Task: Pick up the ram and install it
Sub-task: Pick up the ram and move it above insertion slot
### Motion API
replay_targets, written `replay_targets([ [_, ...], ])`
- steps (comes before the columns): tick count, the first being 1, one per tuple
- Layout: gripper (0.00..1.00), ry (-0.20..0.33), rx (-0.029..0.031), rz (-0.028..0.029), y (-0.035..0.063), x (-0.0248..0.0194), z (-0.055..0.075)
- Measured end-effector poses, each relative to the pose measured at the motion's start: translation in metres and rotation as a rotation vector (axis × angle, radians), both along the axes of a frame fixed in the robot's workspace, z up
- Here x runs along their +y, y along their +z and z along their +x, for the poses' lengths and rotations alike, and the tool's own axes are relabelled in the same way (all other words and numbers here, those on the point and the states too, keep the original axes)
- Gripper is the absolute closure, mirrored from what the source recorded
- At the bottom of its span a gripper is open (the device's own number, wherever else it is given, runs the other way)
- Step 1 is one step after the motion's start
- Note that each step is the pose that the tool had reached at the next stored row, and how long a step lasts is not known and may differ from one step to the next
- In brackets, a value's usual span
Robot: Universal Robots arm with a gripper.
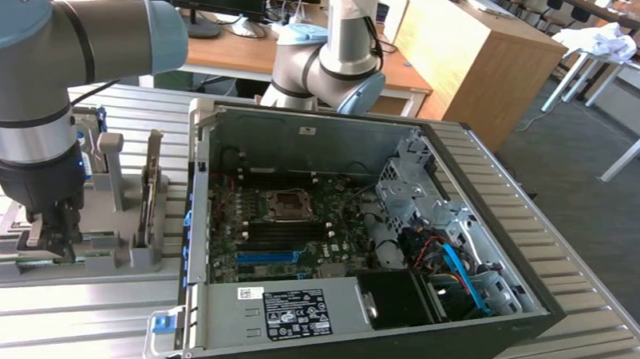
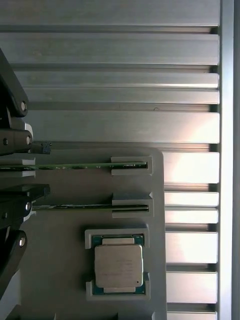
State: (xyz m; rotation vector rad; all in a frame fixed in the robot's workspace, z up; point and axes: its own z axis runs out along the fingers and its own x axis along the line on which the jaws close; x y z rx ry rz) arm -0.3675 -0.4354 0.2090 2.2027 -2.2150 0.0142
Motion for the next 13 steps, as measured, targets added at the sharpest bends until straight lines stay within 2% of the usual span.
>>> replay_targets([
  [6, 0.63, 0.000, 0.0002, -0.0002, -0.0003, 0.0000, 0.0002],
  [13, 0.63, 0.000, 0.0001, -0.0001, -0.0067, 0.0000, 0.0001],
])
